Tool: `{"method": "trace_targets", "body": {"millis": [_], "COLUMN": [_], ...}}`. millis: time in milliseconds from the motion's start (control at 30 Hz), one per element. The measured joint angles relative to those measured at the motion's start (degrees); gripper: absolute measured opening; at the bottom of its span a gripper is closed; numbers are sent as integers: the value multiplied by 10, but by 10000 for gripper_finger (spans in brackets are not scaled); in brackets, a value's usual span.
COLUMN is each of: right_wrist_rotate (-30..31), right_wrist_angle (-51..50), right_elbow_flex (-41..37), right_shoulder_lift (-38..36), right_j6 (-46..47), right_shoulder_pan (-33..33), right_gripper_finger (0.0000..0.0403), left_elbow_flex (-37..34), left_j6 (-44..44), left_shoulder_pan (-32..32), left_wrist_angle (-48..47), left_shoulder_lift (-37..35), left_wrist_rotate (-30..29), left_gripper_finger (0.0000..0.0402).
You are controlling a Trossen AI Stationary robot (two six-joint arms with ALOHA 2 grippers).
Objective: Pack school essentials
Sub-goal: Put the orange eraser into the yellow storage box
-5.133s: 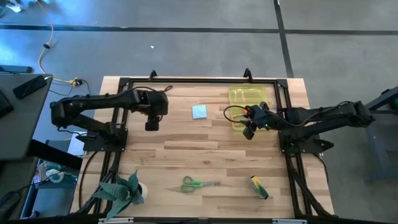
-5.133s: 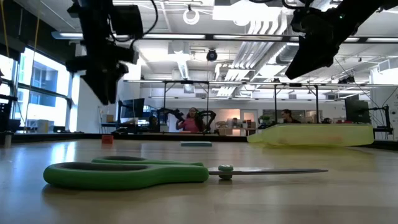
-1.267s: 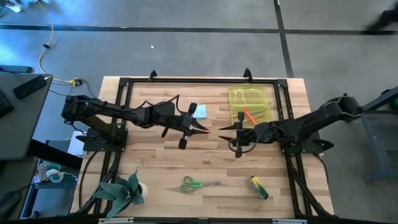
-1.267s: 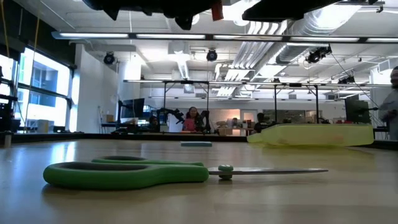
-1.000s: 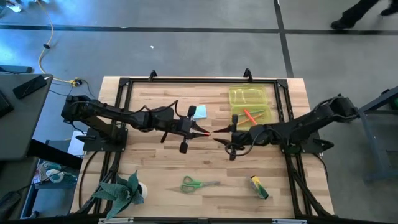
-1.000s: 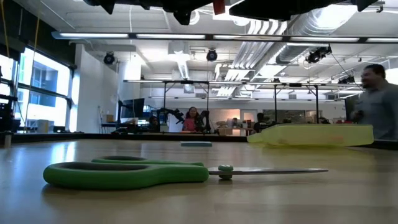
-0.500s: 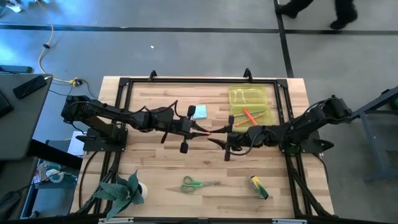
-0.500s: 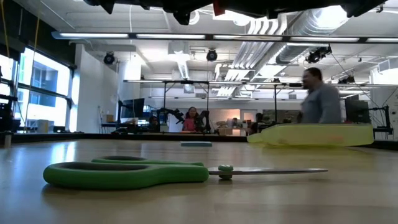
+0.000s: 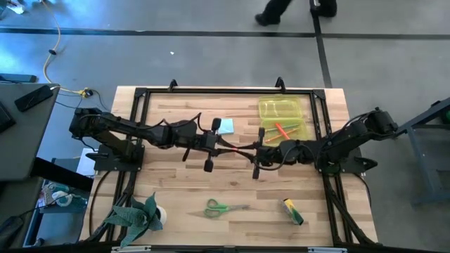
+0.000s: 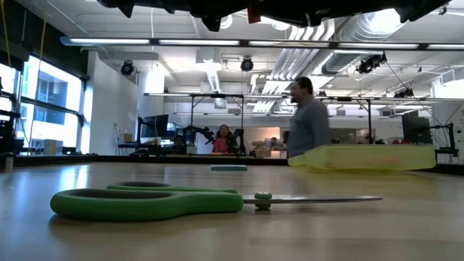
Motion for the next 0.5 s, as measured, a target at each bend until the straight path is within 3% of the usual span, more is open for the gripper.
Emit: {"method": "trace_targets", "body": {"millis": [167,500], "right_wrist_rotate": [0,13], "right_wrist_angle": [-7,-18], "right_elbow_flex": [0,0], "right_shoulder_lift": [0,0], "right_j6": [-2,3], "right_shoulder_pan": [0,0], "right_gripper_finger": [6,4], "left_elbow_flex": [0,0], "left_j6": [-15,-19], "left_shoulder_pan": [1,1], "left_wrist_angle": [-1,-26], "left_shoulder_lift": [0,0], "left_wrist_rotate": [-16,-51], "left_gripper_finger": [50,115]}}
